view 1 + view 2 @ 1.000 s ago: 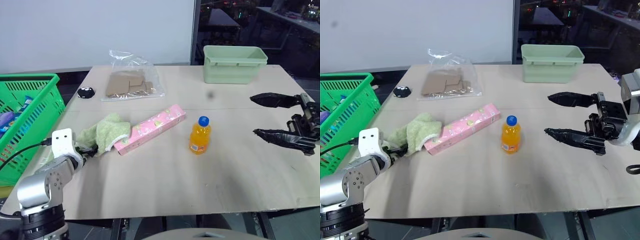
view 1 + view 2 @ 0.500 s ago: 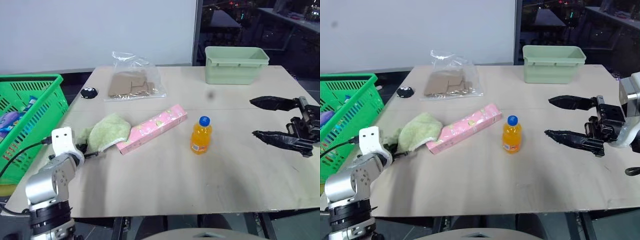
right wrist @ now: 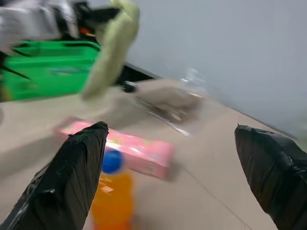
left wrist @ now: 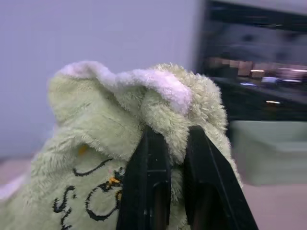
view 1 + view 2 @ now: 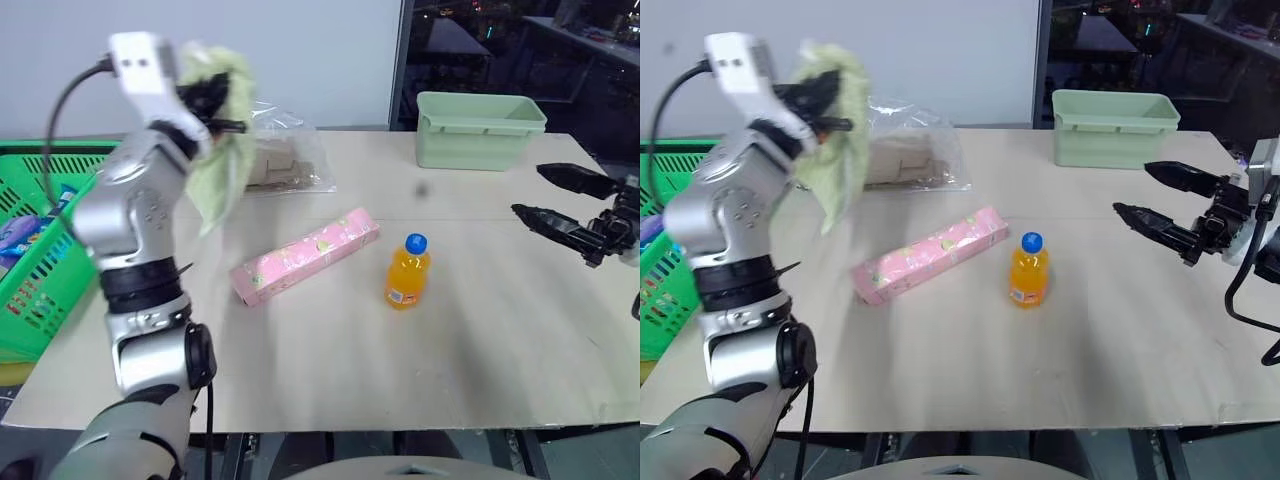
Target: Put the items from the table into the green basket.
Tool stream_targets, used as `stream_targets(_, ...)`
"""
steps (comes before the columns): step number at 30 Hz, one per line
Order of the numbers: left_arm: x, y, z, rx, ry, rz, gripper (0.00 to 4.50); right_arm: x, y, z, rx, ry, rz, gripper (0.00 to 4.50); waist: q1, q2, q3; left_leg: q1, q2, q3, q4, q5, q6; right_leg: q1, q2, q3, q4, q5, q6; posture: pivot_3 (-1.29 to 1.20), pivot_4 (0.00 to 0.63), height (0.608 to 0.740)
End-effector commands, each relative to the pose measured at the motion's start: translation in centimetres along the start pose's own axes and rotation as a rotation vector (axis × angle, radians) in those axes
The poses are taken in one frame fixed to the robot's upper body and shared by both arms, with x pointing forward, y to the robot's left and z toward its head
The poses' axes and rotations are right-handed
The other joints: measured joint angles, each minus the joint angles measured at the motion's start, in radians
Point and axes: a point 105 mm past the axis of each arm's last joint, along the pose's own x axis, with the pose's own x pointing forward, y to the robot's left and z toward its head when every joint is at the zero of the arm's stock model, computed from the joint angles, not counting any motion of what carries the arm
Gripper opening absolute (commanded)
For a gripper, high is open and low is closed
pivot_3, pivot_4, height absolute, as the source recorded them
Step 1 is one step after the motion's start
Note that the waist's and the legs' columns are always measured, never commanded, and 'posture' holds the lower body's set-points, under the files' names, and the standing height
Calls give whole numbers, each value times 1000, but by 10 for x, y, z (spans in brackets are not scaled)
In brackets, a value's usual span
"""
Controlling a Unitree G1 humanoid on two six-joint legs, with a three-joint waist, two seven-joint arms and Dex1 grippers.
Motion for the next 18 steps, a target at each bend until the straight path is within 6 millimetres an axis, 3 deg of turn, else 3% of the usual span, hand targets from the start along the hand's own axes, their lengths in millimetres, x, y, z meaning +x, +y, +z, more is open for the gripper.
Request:
stream_targets(1, 23, -23, 21, 33, -75, -122, 48, -15, -16, 12, -73, -21, -144, 4500, -14, 0, 0, 0, 0, 0, 0, 0, 0, 0, 1, 0, 0, 0, 0, -193, 0, 740)
stream_targets(4, 60, -69, 32, 23, -98, -287, 48, -29, -17, 9, -88, 3, -247, 4500, -40, 0, 1, -1, 0, -1, 0, 0, 0, 0, 1, 0, 0, 0, 0, -274, 0, 740)
stream_targets(8, 85, -115, 35, 17, -117, -436, 48, -50, -15, 7, -94, 28, -391, 4500, -72, 1, 1, -5, -3, -2, 2, -2, 2, 0, 0, 1, -3, -4, 7, -357, 0, 740)
stream_targets(18, 103, -184, 19, 48, -83, -637, 48, -82, 6, 2, -54, 84, -556, 4500, -265, 3, 3, -4, -4, -1, 0, -6, 6, 0, -1, 5, -2, -9, 16, -488, 0, 740)
